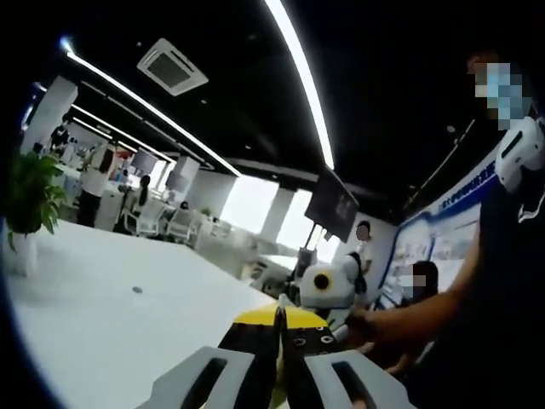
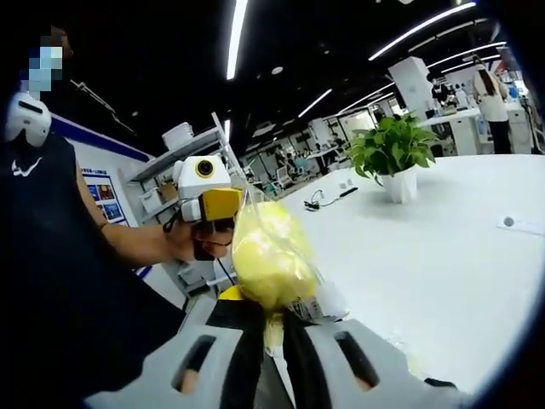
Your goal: Compare the silicone blocks by pressing each to a similar depth, holding the contact briefly, and releasing to observe deformation and rebound differences across the visible hardness samples.
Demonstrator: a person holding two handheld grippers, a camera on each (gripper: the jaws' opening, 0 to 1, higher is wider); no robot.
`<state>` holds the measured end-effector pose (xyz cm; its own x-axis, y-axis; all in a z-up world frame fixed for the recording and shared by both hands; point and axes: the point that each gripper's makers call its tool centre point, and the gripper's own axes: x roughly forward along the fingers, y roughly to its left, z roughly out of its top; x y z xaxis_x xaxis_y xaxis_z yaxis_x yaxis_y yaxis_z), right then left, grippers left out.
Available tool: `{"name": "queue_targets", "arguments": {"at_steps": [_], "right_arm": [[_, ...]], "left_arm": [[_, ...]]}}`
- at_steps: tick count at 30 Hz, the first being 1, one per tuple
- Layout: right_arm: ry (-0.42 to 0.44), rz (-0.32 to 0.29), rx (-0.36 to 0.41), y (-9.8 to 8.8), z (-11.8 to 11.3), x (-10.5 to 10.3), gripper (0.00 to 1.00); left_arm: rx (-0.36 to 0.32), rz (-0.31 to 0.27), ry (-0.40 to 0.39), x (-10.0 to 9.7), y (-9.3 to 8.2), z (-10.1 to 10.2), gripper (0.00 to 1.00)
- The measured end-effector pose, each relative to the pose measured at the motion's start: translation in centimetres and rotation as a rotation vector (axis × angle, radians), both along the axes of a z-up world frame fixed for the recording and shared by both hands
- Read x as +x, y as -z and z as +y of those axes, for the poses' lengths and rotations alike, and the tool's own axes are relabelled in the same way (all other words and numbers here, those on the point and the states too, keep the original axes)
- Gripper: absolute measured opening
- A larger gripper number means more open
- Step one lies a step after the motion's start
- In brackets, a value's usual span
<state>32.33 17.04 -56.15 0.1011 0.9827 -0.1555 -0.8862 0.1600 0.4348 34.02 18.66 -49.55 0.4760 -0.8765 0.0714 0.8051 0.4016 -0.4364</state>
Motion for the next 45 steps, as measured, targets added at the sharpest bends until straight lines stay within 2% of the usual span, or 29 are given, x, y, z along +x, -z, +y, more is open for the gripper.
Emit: {"name": "queue_targets", "arguments": {"at_steps": [1, 8, 14, 15, 17, 20, 26, 32, 34, 38, 42, 45], "right_arm": [[0.001, -0.001, 0.0, 0.0, 0.0, 0.0, 0.03], [0.006, -0.013, -0.003, 0.1, -0.2, 0.0, 0.02], [0.014, 0.005, -0.011, 0.4, -0.4, 0.1, 0.03], [0.011, 0.017, -0.006, 0.4, -0.3, 0.1, 0.03], [0.019, -0.024, 0.013, 0.3, -0.4, 0.2, 0.04], [0.029, 0.037, 0.026, 0.4, -0.3, 0.2, 0.05], [0.048, -0.033, 0.036, 0.1, -0.2, 0.6, 0.08], [0.052, -0.021, 0.053, -0.1, -0.2, 0.7, 0.12], [0.061, -0.012, 0.062, -0.1, -0.3, 1.0, 0.16], [0.094, -0.009, 0.059, -0.1, -0.4, 1.4, 0.36], [0.117, -0.032, 0.035, 0.5, -0.5, 1.9, 0.51], [0.167, -0.056, 0.026, 0.7, -0.8, 2.8, 0.69]], "left_arm": [[0.011, -0.029, 0.002, 0.1, 0.0, 0.0, 0.0], [0.024, -0.039, 0.026, -0.3, 0.0, -0.2, 0.0], [0.067, -0.058, 0.012, 0.0, 0.3, -0.4, 0.0], [0.056, 0.0, 0.01, -0.1, 0.4, -0.4, 0.0], [0.053, -0.018, 0.013, 0.0, 0.2, -0.5, 0.0], [0.062, -0.022, 0.0, 0.1, 0.3, -0.5, 0.0], [0.026, -0.018, 0.008, -0.1, -0.3, -0.6, 0.0], [-0.001, -0.001, 0.012, -0.1, -0.7, -0.6, 0.0], [-0.021, -0.001, 0.013, -0.1, -1.0, -0.6, 0.0], [-0.031, -0.002, 0.01, 0.0, -1.2, -0.6, 0.0], [-0.04, -0.001, 0.003, 0.2, -1.4, -0.4, 0.0], [-0.041, 0.005, 0.0, 0.4, -1.3, -0.2, 0.0]]}}
